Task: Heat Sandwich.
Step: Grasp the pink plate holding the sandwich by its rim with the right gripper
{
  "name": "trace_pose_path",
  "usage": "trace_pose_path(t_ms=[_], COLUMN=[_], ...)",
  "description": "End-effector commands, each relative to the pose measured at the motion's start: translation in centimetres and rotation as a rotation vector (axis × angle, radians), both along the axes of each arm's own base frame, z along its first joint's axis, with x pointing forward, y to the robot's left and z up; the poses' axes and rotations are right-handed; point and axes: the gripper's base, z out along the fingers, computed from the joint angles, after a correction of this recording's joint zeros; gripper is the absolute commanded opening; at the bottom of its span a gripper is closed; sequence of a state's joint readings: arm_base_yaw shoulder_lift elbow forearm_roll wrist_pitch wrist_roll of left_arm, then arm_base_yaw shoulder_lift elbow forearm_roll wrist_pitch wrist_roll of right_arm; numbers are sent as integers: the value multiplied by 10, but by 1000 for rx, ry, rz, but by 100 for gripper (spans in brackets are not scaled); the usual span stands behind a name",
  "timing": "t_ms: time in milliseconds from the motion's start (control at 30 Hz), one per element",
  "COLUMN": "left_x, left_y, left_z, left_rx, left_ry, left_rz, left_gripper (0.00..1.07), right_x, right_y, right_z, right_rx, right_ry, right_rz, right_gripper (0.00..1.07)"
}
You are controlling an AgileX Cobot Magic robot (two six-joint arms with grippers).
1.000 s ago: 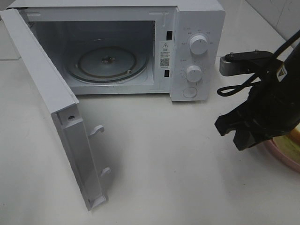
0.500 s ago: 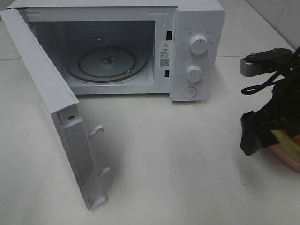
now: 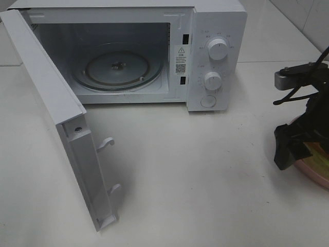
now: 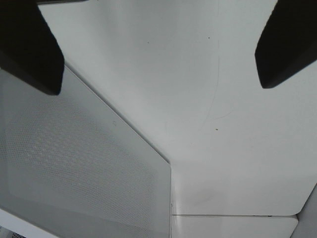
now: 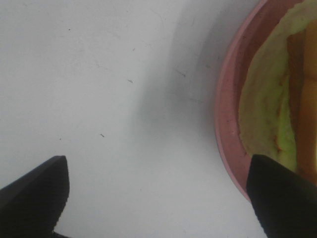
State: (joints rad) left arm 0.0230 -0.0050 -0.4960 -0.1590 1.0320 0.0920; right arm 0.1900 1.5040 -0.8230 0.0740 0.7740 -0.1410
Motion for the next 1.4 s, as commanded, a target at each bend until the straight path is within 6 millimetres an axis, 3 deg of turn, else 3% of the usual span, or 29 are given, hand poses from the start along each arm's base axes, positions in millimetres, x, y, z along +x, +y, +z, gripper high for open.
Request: trace_pose_path(t_ms=[33, 633, 1400], left_x=[-3, -3, -3], left_y=[0, 0, 0], left_z=[-1, -1, -1], left_rx=[0, 0, 0], left_ry=[-20, -20, -20], left_rz=[0, 0, 0], left_gripper=[103, 103, 103], right_x=[6, 28, 44], right_y=[-1, -4, -5], right_z=[-7, -53, -87], right_rx=[-6, -82, -137], right_ry=[-5, 19, 52], right_rz=[11, 31, 23], right_gripper=[95, 93, 88])
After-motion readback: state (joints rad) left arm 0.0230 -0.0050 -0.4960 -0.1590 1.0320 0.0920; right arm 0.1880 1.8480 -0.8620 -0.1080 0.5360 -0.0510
